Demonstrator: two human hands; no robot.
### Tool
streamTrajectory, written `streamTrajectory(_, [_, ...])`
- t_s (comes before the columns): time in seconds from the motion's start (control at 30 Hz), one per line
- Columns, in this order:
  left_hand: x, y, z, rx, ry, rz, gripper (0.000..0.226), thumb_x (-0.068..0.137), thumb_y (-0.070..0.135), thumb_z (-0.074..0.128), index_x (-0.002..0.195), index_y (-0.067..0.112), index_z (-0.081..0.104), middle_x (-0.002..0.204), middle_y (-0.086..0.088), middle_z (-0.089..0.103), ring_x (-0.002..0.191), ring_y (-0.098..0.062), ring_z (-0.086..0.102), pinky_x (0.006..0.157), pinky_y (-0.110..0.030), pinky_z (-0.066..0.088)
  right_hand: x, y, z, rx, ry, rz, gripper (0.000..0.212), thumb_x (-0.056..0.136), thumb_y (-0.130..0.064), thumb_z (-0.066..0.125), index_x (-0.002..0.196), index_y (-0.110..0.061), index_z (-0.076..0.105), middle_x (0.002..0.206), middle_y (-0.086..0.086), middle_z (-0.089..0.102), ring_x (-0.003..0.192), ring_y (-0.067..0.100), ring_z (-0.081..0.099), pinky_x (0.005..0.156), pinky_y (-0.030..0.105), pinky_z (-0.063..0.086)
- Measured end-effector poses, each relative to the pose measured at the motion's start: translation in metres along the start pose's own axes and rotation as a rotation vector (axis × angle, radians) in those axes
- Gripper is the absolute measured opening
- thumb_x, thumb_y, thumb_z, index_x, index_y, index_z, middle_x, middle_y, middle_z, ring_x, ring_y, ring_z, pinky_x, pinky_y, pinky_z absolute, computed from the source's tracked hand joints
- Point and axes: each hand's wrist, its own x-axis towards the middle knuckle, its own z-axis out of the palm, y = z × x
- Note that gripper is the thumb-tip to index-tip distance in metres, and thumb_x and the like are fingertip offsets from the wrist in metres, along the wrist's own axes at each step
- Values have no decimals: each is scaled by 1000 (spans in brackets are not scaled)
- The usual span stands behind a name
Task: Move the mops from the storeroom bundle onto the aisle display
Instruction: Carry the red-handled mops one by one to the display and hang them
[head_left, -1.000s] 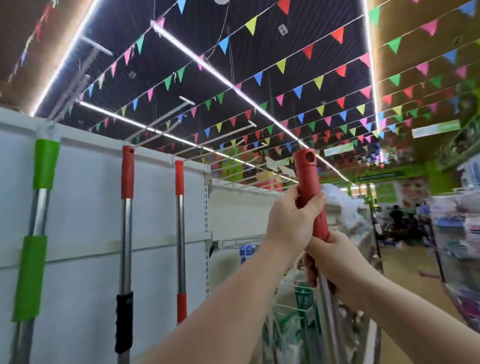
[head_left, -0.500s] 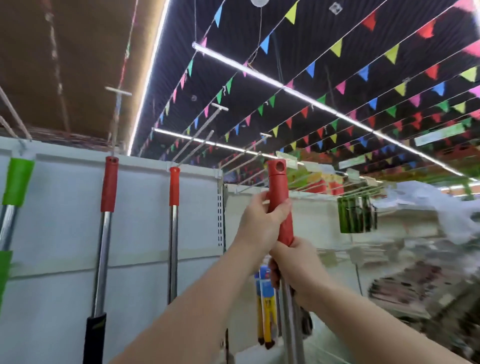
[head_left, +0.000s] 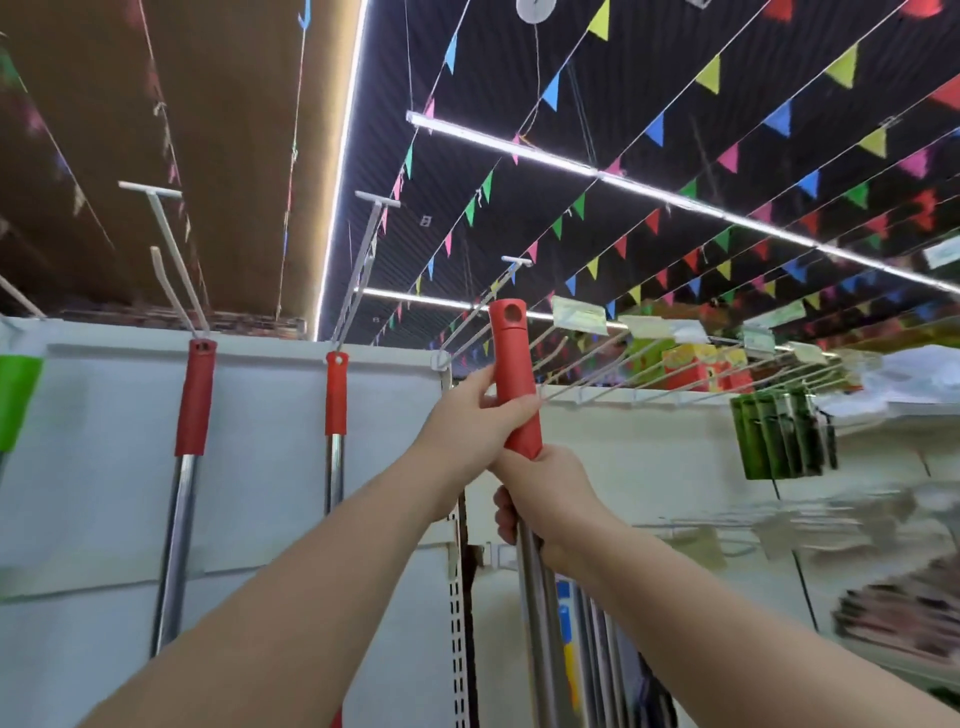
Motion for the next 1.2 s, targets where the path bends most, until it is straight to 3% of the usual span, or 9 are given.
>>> streamTrajectory(0.1, [11,-10,8,41,-1,9,32,89,20,55,122,20,56,86,3,61,81,-13,60,69,-21,45,17,7,-7,3,17,-2,19,84,-12,55,68,-7,47,50,7,41,39,17,38,45,27,34])
streamTrajectory(0.3, [30,-30,26,93,136,22,36,88,21,57,123,17,54,92,0,62,86,-18,61,73,-25,45,44,21,-15,52,-33,13,21,85,-6,48,65,-6,45,51,8,41,37,17,38,42,24,35])
streamTrajectory(0.47, [40,-36,30,91,218,28,30,89,19,56,118,25,51,89,5,63,84,-16,62,73,-24,48,64,25,-13,85,-123,8,16,84,-7,48,69,-5,49,51,7,42,28,12,38,34,18,34])
streamTrajectory(0.57, [47,-36,28,81,274,47,24,89,18,56,111,29,52,85,6,63,79,-13,62,70,-22,48,76,25,-9,110,-166,3,17,85,-8,48,68,-6,50,50,6,42,33,14,39,35,20,35])
streamTrajectory(0.67, [55,-35,29,102,291,65,30,90,19,56,119,26,53,89,2,63,82,-16,62,70,-23,49,86,22,-9,139,-185,-2,17,86,-9,48,70,-6,51,52,7,43,37,16,40,37,21,35])
streamTrajectory(0.9, [78,-35,41,175,310,77,11,90,20,54,96,29,52,89,1,64,93,-24,63,83,-36,49,108,18,-18,136,-158,-38,17,88,-11,48,72,-5,50,53,6,43,34,15,38,33,17,32])
streamTrajectory(1.03, [84,-39,40,207,340,77,12,91,22,53,99,30,54,92,-3,64,95,-27,63,87,-40,51,117,19,-16,122,-167,-50,18,88,-9,47,70,-5,49,52,8,42,34,16,38,31,15,30])
streamTrajectory(1.13, [89,-39,37,217,349,82,24,92,23,52,115,28,56,97,-6,65,96,-26,63,87,-39,51,122,16,-13,115,-172,-57,19,88,-8,46,69,-5,47,54,9,42,37,18,38,32,18,31])
streamTrajectory(1.2, [94,-40,35,224,350,98,16,92,23,51,105,31,54,91,-2,64,93,-25,62,85,-38,51,125,13,-13,97,-161,-78,21,87,-8,46,67,-6,46,53,8,42,37,18,37,32,17,31])
